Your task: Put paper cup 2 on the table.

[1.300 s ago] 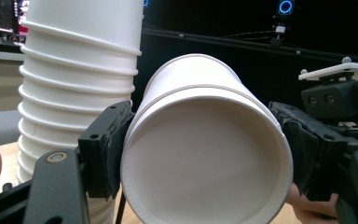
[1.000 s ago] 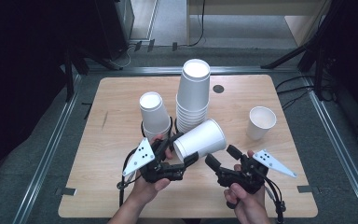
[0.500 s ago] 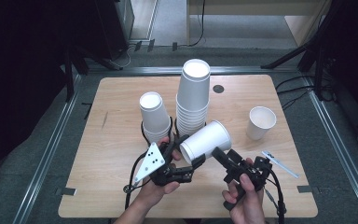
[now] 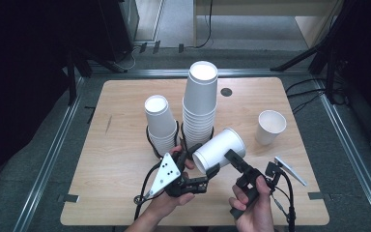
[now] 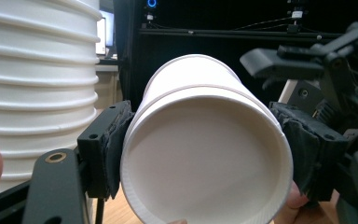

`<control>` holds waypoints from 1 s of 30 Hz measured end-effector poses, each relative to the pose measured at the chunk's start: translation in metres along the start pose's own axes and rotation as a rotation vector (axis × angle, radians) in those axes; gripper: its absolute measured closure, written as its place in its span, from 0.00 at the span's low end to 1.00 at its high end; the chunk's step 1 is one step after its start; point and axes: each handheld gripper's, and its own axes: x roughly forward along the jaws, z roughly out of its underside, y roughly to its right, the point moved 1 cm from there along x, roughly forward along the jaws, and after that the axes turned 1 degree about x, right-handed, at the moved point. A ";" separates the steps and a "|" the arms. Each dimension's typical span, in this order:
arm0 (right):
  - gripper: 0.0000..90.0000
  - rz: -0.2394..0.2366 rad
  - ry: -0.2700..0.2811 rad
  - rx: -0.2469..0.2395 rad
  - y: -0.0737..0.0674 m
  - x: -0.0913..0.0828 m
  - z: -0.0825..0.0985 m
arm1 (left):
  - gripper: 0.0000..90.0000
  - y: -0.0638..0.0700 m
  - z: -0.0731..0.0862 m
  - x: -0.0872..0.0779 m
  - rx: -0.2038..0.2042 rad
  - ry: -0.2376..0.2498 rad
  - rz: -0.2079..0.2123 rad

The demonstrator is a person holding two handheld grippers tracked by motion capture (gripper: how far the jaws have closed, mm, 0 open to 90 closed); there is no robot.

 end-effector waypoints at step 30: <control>0.11 -0.062 0.034 0.172 0.017 0.002 -0.003 | 0.27 0.017 0.010 0.009 0.031 -0.027 0.029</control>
